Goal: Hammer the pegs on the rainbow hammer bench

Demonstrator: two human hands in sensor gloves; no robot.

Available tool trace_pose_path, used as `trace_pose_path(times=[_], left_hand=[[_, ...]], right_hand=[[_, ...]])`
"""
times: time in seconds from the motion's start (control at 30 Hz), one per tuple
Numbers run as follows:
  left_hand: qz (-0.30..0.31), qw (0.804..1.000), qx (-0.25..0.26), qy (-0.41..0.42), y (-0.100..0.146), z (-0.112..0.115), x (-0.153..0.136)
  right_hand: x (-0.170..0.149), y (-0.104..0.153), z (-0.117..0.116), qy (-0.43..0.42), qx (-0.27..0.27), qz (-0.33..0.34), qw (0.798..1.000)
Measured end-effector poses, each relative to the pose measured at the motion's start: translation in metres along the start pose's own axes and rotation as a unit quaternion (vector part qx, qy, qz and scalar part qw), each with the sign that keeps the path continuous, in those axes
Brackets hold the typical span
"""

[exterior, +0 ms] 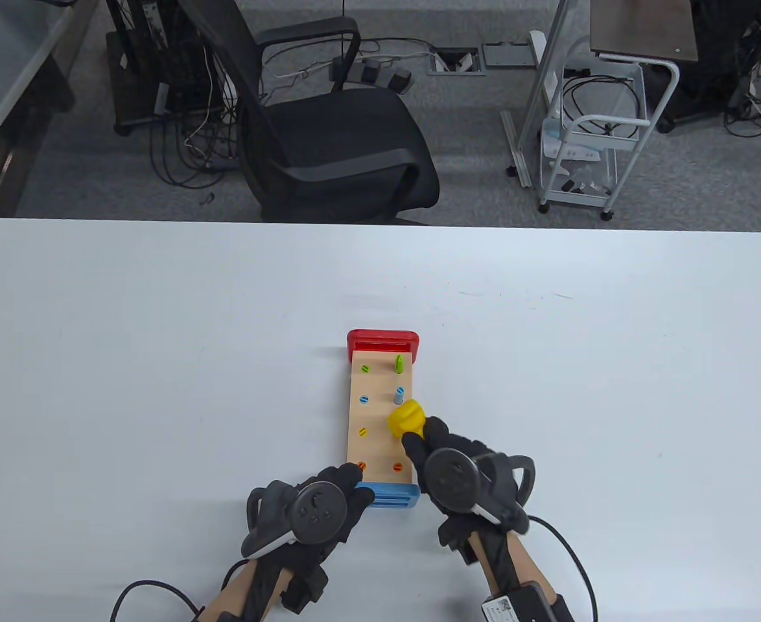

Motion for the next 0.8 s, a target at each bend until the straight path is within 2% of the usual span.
trace_pose_path(times=[0.03,0.07,0.13,0.17,0.2,0.23,0.27,0.3,0.33,0.37,0.43,0.47,0.5,0.53,0.57,0.6,0.63,0.67,0.7,0.77,0.8], left_hand=[[0.0,1.0,0.001,-0.002,0.0,0.0,0.0],[0.0,1.0,-0.001,-0.002,0.0,0.0,0.0],[0.0,1.0,-0.001,0.0,0.0,0.0,0.0],[0.0,1.0,-0.001,0.0,0.0,0.0,0.0],[0.0,1.0,-0.001,0.0,0.0,0.0,0.0],[0.0,1.0,-0.001,0.0,0.0,0.0,0.0],[0.0,1.0,-0.002,0.0,0.0,0.0,0.0],[0.0,1.0,0.0,-0.001,0.0,0.0,0.0],[0.0,1.0,-0.001,-0.002,0.0,0.0,0.0],[0.0,1.0,-0.003,0.0,0.0,0.0,0.0],[0.0,1.0,-0.002,0.0,0.0,0.0,-0.001],[0.0,1.0,-0.001,-0.001,0.0,0.0,0.0],[0.0,1.0,-0.001,-0.001,0.0,0.0,0.0],[0.0,1.0,-0.003,0.0,0.0,0.0,0.0],[-0.001,1.0,-0.003,0.0,0.0,0.0,0.0],[0.0,1.0,0.001,-0.002,0.001,0.0,0.0],[0.0,1.0,0.0,-0.002,0.001,0.0,0.0],[0.0,1.0,-0.002,-0.002,0.001,0.0,0.0],[0.0,1.0,-0.002,-0.001,0.001,0.0,0.0],[0.0,1.0,-0.002,-0.001,0.001,0.0,0.0],[0.0,1.0,-0.002,-0.002,0.001,0.0,0.0]], right_hand=[[0.007,-0.002,0.012,0.0,-0.087,0.034,0.996],[0.009,0.004,0.021,0.026,-0.084,0.029,0.996],[0.011,0.009,0.023,-0.009,-0.161,0.042,0.986],[0.011,0.008,0.018,-0.02,-0.168,0.047,0.984],[0.011,0.003,0.004,-0.009,-0.137,0.036,0.99],[0.009,-0.005,-0.018,0.054,-0.026,-0.001,0.998],[0.005,0.004,-0.008,0.055,0.008,-0.02,0.998],[0.008,-0.001,0.003,-0.005,-0.076,0.011,0.997],[0.011,-0.002,0.012,0.007,-0.05,0.019,0.999],[0.011,0.006,0.024,0.001,-0.077,0.027,0.997],[0.011,0.013,0.027,-0.028,-0.202,0.042,0.978],[0.01,0.011,0.022,-0.021,-0.197,0.042,0.979],[0.009,0.004,0.005,0.015,-0.122,0.027,0.992],[0.004,-0.008,-0.015,0.088,0.035,-0.023,0.995],[0.0,0.005,-0.011,0.084,0.036,-0.044,0.995],[0.008,0.002,0.007,-0.025,-0.082,0.008,0.996],[0.011,-0.002,0.011,0.009,-0.036,0.032,0.999],[0.012,0.006,0.02,0.026,-0.036,0.026,0.999],[0.013,0.011,0.026,0.016,-0.123,0.039,0.991],[0.011,0.01,0.015,-0.006,-0.204,0.056,0.977],[0.009,0.004,0.003,0.012,-0.154,0.046,0.987]])
Point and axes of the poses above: the tracker on the back of each hand, its own x axis roughly to the thumb side, its own y axis roughly from the fingertips to the wrist, z = x × y, the point moved 1 cm from there along -y, roughly from the wrist to the fingertips, and after that the axes turned 8 degrees about -z, right-handed, at the moved point
